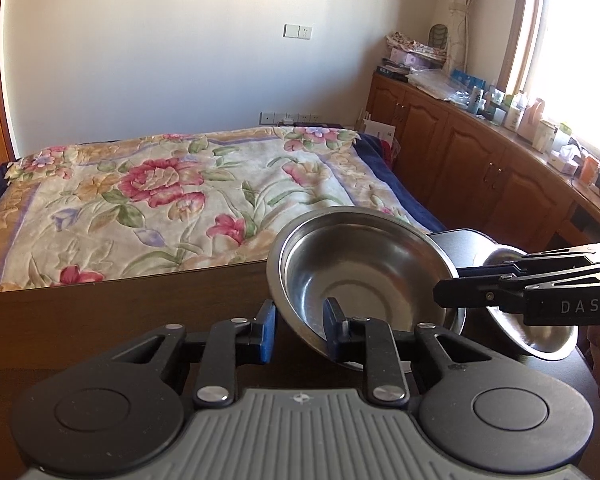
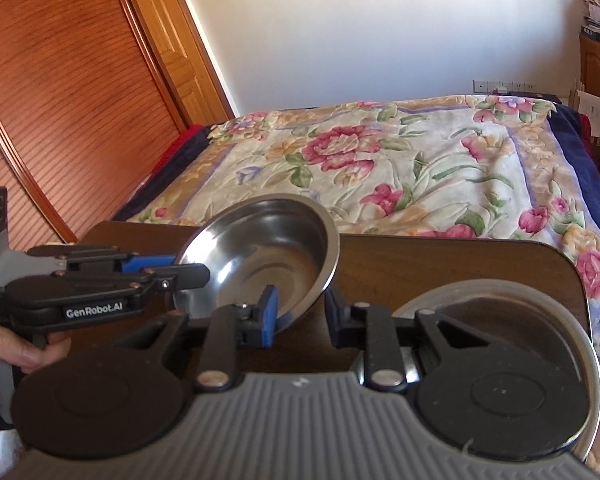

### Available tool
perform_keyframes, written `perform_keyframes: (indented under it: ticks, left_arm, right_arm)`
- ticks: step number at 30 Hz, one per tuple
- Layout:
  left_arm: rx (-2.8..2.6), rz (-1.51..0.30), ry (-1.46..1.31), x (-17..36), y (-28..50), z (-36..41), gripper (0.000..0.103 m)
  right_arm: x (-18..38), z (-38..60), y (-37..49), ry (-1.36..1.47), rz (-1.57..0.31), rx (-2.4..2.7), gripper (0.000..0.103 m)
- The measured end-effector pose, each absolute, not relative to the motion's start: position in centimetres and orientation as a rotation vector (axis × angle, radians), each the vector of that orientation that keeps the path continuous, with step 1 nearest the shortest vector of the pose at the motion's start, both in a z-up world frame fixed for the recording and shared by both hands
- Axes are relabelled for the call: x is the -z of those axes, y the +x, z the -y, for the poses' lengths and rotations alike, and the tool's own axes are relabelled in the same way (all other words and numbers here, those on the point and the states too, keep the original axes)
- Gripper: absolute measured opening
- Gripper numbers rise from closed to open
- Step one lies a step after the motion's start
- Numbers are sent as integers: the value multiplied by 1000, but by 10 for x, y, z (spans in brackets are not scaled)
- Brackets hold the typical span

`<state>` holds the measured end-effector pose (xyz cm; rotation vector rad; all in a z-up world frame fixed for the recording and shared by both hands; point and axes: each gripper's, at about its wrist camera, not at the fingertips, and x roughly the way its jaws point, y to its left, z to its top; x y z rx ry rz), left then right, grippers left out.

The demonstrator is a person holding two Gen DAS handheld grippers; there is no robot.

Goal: Organize plates and bowls

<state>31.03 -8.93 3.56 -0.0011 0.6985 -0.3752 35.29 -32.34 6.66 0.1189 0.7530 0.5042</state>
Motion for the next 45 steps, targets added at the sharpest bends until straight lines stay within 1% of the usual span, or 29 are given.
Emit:
perform_keyframes:
  ticks: [7, 22, 30, 45]
  left_arm:
    - [381, -677, 4, -55, 289, 89, 27]
    - [424, -617, -7, -90, 233, 83, 27]
    - [453, -584, -6, -106, 193, 78, 27]
    - [492, -569, 8, -110, 130, 67, 27]
  right_arm:
    - [-84, 331, 334, 138, -709, -527, 23]
    - [-103, 349, 297, 228, -650, -561, 21]
    - [-117, 349, 266, 203, -627, -566, 21]
    - [-125, 346, 213, 155, -638, -574, 21]
